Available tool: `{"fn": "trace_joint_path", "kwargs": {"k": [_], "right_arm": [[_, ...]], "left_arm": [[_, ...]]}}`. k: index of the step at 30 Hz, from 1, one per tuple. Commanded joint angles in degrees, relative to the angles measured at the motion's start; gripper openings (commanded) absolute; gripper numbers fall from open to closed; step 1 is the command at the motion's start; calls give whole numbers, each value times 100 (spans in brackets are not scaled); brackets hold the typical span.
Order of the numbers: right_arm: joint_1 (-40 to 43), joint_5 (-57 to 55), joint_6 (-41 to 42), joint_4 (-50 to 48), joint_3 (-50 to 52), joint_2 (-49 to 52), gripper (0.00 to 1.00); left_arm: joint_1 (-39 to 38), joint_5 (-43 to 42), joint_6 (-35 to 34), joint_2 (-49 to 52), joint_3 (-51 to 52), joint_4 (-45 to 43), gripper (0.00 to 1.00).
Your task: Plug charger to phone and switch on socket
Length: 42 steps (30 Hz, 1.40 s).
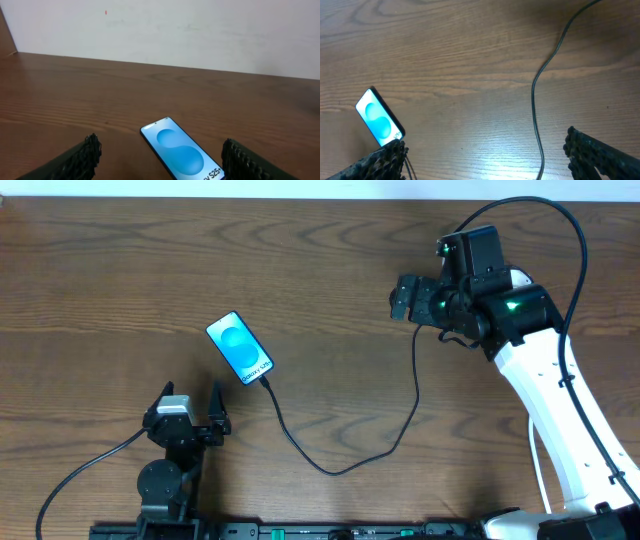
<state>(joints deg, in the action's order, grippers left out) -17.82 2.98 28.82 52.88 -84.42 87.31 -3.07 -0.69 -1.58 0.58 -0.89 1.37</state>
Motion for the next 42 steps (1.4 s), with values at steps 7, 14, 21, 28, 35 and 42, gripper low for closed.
{"fn": "trace_joint_path", "kwargs": {"k": [7, 14, 21, 28, 35, 42], "right_arm": [[-26, -50, -63, 11, -61, -92, 99], [-26, -50, -63, 11, -61, -92, 99], [-26, -50, -63, 11, -61, -92, 99], [-26, -50, -63, 11, -61, -92, 99], [-26, -52, -63, 11, -61, -92, 99], [-24, -50, -63, 13, -61, -92, 99]], "left_arm": [[31, 72, 98, -52, 66, 284, 79], [190, -20, 68, -52, 66, 282, 79], [203, -15, 48, -52, 66, 282, 79], [203, -13, 50, -50, 66, 273, 79], [203, -13, 50, -35, 66, 271, 79], [203, -13, 50, -35, 66, 273, 79]]}}
